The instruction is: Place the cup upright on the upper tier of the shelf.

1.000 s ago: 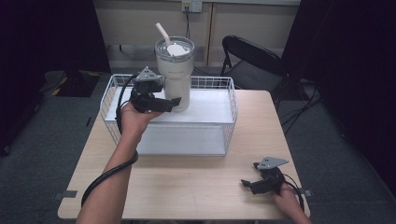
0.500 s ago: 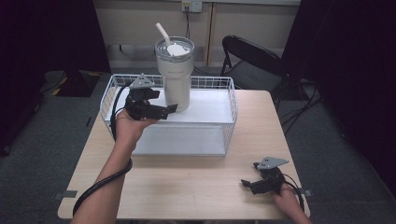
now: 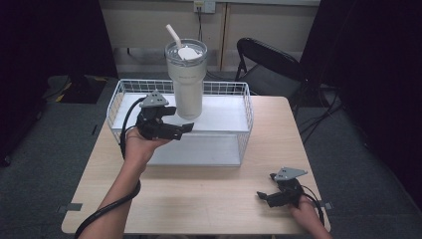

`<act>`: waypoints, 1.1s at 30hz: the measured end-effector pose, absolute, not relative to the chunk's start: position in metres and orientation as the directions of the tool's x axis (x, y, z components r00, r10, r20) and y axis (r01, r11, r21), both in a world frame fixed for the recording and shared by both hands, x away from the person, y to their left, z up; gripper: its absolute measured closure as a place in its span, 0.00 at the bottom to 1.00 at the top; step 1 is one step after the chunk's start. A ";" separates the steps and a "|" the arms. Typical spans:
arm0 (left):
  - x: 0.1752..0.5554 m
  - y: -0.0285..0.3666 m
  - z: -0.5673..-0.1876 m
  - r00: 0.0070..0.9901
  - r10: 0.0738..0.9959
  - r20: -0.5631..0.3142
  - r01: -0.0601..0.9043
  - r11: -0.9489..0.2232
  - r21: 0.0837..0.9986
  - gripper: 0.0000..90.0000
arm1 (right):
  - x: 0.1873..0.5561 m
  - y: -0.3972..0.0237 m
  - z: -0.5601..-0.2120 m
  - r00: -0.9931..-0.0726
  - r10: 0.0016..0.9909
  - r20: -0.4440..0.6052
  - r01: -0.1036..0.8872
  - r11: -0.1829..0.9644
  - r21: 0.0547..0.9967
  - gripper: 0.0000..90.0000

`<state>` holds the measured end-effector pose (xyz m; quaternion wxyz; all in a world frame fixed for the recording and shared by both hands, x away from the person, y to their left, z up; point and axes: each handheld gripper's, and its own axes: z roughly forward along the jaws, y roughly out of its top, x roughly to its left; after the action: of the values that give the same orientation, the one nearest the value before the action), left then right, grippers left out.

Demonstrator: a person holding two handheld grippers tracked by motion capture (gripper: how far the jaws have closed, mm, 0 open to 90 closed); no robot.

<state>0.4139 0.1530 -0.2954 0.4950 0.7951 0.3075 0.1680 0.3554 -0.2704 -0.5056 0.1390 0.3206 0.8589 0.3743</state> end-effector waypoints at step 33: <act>0.373 0.135 -0.316 0.836 0.548 -0.037 0.266 -0.344 0.901 0.18 | 0.355 -0.270 -0.506 -0.756 0.654 0.002 0.448 0.515 0.730 0.11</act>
<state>0.3728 0.1353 -0.3156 0.5144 0.8082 0.2518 0.1371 0.3553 -0.2704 -0.5055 0.1382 0.3208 0.8594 0.3734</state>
